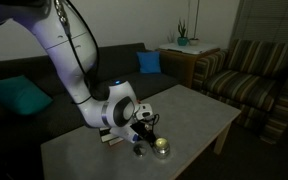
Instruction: Cover the silver bottle with the silver lid
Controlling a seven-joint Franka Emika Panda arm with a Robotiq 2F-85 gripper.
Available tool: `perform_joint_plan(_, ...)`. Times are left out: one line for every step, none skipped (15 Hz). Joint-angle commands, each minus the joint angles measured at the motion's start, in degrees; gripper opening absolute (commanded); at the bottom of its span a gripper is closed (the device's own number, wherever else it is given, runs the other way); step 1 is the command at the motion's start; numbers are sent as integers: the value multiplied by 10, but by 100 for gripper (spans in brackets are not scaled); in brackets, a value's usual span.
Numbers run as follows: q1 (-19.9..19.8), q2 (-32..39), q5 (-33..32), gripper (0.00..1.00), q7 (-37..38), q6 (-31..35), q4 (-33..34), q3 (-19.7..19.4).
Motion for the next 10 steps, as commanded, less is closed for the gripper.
perform_joint_plan(-50,0,3,100,-105,54,6,50)
perform_joint_plan(-69,-1,2,100,-136,37,12,74)
perform_joint_plan(-79,-1,2,100,-158,23,12,88)
perform_joint_plan(-84,-1,6,100,-170,13,12,95)
perform_joint_plan(-94,-1,9,100,-184,-7,13,108)
perform_joint_plan(-99,-2,12,100,-192,-25,14,116)
perform_joint_plan(-99,-2,17,100,-194,-42,14,119)
perform_joint_plan(-97,-2,24,100,-193,-64,16,120)
perform_joint_plan(-92,-2,31,100,-187,-83,18,118)
perform_joint_plan(-90,-2,36,100,-185,-99,20,119)
